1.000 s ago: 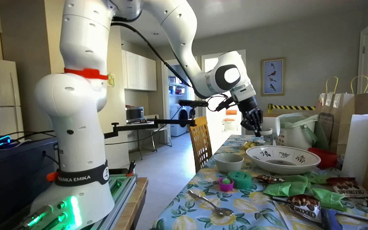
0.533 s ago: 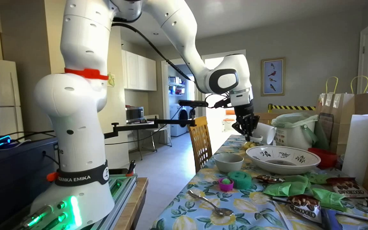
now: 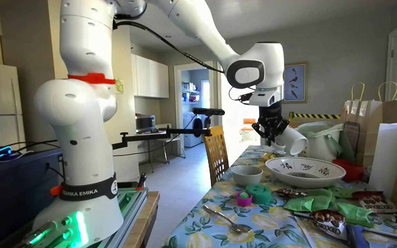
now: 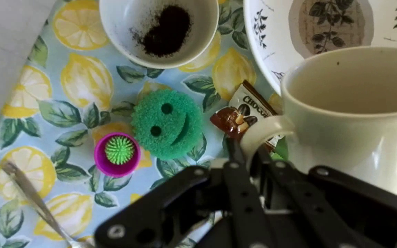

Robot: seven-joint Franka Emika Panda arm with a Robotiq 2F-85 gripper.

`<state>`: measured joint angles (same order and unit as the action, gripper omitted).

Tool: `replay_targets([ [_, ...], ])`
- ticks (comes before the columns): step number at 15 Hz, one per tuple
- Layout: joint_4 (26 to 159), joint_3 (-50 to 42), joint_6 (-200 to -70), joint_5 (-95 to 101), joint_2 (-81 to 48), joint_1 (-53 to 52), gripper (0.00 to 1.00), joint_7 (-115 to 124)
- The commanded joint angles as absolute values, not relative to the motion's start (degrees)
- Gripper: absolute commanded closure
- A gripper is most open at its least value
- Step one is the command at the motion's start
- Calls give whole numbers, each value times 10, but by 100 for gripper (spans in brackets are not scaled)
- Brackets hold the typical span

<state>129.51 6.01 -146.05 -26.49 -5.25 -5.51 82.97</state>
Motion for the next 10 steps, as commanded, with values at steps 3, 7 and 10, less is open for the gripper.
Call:
replay_targets([
  [3, 1307, 55, -1442, -480, -27, -32, 97, 778],
  [7, 1325, 49, -1444, -661, -18, -29, 97, 725],
  [10, 1345, 47, -1446, -754, -9, -35, 97, 715],
])
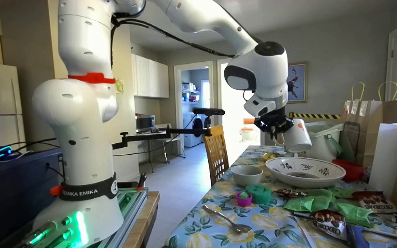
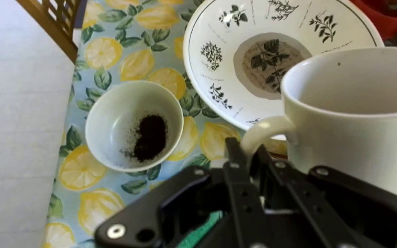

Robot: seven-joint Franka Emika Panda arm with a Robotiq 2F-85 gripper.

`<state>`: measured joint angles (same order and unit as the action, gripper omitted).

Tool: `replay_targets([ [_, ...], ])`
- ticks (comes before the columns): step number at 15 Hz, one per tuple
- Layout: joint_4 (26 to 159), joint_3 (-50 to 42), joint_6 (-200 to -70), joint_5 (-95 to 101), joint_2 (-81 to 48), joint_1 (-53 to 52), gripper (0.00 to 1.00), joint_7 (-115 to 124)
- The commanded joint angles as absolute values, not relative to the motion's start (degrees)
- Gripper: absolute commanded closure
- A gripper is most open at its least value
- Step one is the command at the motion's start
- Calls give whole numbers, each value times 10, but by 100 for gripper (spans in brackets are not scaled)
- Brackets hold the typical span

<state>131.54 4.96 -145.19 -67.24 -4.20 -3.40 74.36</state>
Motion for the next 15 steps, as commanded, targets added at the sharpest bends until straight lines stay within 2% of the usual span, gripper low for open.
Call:
replay_targets([
  [1, 1353, 48, -1454, -772, -8, -38, 97, 716],
  [4, 1372, 55, -1497, -801, -19, -50, 97, 694],
  [5, 1349, 48, -1468, -769, -36, -44, 97, 727],
  [6, 1354, 49, -1473, -770, -37, -46, 89, 726],
  [9, 1354, 48, -1473, -769, -42, -47, 89, 726],
  [10, 1351, 49, -1467, -770, -43, -47, 97, 723],
  [15, 1367, 24, -1393, -813, -46, -21, 97, 724],
])
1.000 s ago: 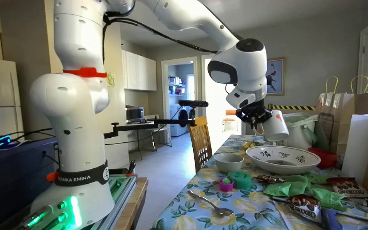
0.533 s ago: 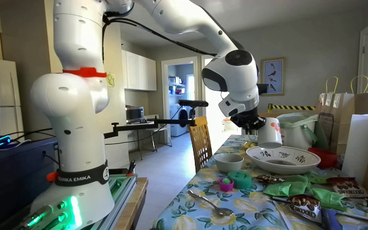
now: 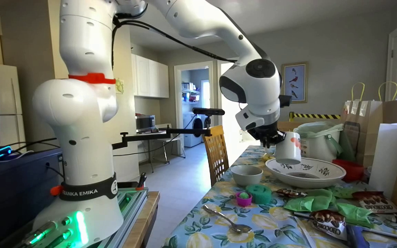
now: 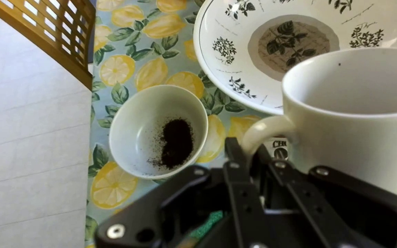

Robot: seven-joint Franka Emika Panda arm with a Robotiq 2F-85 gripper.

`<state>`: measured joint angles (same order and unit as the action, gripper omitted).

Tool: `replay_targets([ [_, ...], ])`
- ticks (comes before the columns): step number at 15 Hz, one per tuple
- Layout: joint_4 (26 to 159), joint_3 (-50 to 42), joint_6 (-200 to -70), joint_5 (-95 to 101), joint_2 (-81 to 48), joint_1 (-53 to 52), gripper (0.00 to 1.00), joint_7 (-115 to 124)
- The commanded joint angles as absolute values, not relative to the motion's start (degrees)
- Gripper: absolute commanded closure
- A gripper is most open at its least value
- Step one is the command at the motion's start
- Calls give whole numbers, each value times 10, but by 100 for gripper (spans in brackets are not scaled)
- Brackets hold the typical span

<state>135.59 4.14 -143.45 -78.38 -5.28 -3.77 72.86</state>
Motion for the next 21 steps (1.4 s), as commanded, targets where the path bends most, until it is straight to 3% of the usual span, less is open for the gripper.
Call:
replay_targets([
  [1, 1375, 16, -1379, -821, -44, -14, 97, 722],
  [21, 1487, -46, -1262, -993, -106, 39, 97, 514],
])
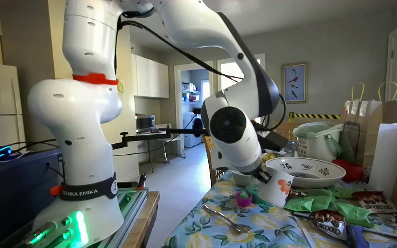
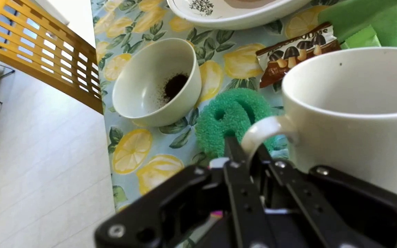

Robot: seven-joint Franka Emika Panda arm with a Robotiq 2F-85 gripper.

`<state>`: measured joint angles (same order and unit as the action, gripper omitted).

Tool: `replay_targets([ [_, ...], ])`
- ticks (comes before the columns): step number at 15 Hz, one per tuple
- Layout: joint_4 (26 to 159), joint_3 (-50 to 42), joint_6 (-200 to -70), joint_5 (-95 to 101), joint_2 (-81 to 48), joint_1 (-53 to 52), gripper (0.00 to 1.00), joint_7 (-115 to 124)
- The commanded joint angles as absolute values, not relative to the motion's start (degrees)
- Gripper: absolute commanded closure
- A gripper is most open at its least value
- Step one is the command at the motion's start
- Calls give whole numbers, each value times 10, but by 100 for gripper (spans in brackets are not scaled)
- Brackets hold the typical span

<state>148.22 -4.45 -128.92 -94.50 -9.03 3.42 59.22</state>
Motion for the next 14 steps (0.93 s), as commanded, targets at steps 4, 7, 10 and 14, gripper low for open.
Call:
replay_targets([
  [4, 1481, -47, -1246, -1037, -146, 38, 97, 439],
  [7, 1479, -48, -1232, -1058, -170, 39, 97, 400],
  [10, 1476, -49, -1211, -1077, -192, 42, 97, 367],
  [14, 1471, -54, -1180, -1085, -215, 45, 97, 336],
])
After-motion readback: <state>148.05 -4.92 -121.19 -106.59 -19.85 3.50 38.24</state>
